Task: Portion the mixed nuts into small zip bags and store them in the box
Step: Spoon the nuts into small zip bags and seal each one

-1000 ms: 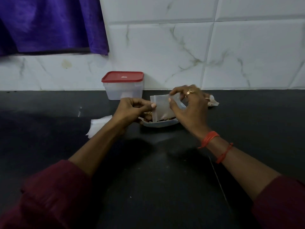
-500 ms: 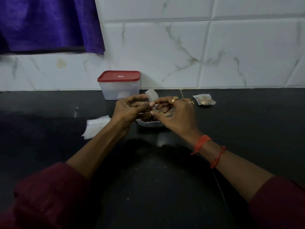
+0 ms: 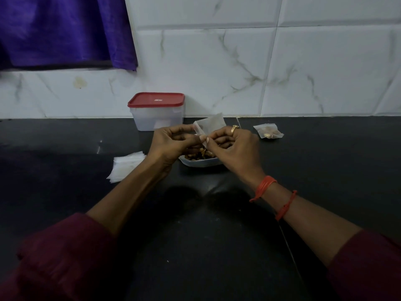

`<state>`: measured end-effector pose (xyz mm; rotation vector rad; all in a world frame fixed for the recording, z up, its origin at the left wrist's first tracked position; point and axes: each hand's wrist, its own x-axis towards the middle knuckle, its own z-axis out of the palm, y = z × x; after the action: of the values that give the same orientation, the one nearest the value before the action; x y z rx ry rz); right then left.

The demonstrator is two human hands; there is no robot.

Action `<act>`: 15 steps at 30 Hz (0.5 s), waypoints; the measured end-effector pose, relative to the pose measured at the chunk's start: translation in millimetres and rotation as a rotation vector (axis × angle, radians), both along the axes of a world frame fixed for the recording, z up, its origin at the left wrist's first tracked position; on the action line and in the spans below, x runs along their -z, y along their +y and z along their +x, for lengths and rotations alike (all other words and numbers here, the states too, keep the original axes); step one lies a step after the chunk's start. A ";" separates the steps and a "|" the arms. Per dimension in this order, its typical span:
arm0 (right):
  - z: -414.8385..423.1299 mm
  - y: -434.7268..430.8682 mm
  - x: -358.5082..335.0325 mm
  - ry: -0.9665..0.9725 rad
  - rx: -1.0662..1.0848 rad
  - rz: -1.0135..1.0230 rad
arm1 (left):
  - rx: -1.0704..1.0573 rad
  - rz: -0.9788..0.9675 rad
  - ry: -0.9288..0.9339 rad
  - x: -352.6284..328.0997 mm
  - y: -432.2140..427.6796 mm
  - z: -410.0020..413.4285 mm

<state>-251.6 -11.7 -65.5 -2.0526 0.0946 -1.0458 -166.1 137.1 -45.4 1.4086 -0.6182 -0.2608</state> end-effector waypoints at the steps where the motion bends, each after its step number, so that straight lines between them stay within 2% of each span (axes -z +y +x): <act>1: 0.2 0.0 -1.3 -0.017 0.038 -0.007 | -0.015 0.001 -0.005 0.0 -0.4 -0.4; 5: 1.7 -6.6 -5.9 -0.079 0.153 -0.117 | -0.046 0.035 -0.033 0.6 -1.1 0.3; 11: 1.7 -12.6 0.8 -0.124 0.165 -0.631 | -0.083 0.066 -0.004 7.3 -7.5 -4.4; 15: 3.0 -17.3 3.1 -0.126 0.172 -0.693 | -0.079 0.098 -0.045 7.2 -6.7 -5.0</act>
<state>-248.6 -29.0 -68.6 -2.6148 -0.1860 -1.4569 -171.2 130.3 -52.6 1.5329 -0.5921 -0.1995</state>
